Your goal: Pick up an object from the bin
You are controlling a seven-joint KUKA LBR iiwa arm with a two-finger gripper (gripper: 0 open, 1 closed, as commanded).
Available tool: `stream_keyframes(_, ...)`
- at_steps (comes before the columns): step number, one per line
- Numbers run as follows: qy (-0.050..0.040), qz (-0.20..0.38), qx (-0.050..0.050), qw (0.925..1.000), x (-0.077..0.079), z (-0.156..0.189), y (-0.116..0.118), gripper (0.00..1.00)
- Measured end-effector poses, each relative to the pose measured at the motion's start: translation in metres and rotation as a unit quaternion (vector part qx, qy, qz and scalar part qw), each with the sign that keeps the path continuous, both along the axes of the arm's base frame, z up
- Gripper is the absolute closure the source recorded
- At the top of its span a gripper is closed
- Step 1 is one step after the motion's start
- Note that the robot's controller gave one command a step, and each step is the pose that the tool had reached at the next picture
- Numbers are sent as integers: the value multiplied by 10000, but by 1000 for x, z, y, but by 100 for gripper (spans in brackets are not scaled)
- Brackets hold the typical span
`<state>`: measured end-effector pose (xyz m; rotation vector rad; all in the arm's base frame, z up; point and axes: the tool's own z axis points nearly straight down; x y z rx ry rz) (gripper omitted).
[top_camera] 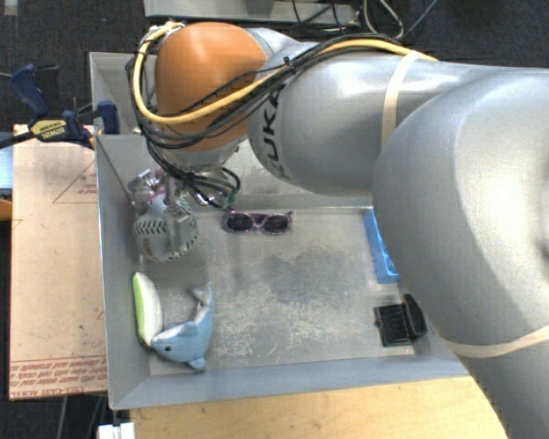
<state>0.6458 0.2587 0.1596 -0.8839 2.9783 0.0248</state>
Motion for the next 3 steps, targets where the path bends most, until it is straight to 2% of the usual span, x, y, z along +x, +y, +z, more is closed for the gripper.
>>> stream_keyframes(1, 28, -12, 4, 10000, -2, -39, 0, 100)
stream_keyframes(2, -39, -12, 26, 10000, 1, 22, 1, 100)
stream_keyframes(3, 14, -24, 23, 10000, -1, 21, 1, 100)
